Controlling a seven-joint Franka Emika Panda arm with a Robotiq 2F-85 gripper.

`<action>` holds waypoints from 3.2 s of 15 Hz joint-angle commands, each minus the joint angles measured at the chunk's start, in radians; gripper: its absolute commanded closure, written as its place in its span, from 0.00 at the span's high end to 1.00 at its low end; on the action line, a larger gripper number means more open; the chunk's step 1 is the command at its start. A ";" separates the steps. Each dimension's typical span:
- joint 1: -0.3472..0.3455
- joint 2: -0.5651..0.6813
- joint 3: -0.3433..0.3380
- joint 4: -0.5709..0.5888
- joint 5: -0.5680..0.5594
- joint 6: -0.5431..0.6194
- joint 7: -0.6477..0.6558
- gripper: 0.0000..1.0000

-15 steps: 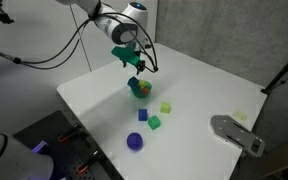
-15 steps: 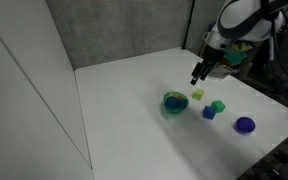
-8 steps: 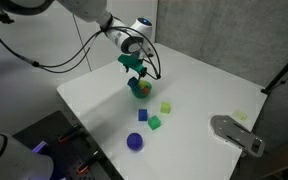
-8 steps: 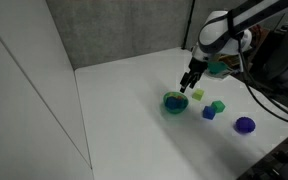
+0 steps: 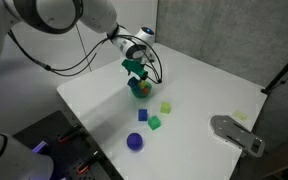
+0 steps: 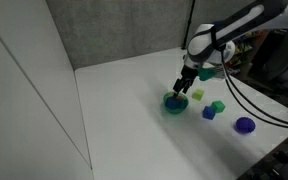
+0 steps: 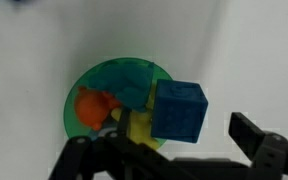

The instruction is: Remove the blue block from the green bowl and place it on the green block on the table

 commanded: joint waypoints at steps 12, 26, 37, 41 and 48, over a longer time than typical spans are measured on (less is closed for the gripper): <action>-0.031 0.072 0.070 0.030 -0.035 0.102 -0.023 1.00; -0.065 0.115 0.127 0.023 -0.037 0.181 -0.048 1.00; -0.094 0.048 0.157 -0.016 -0.030 0.182 -0.072 0.33; -0.156 -0.025 0.211 -0.049 0.004 0.157 -0.126 0.33; -0.217 -0.203 0.111 -0.149 -0.022 0.058 -0.106 0.33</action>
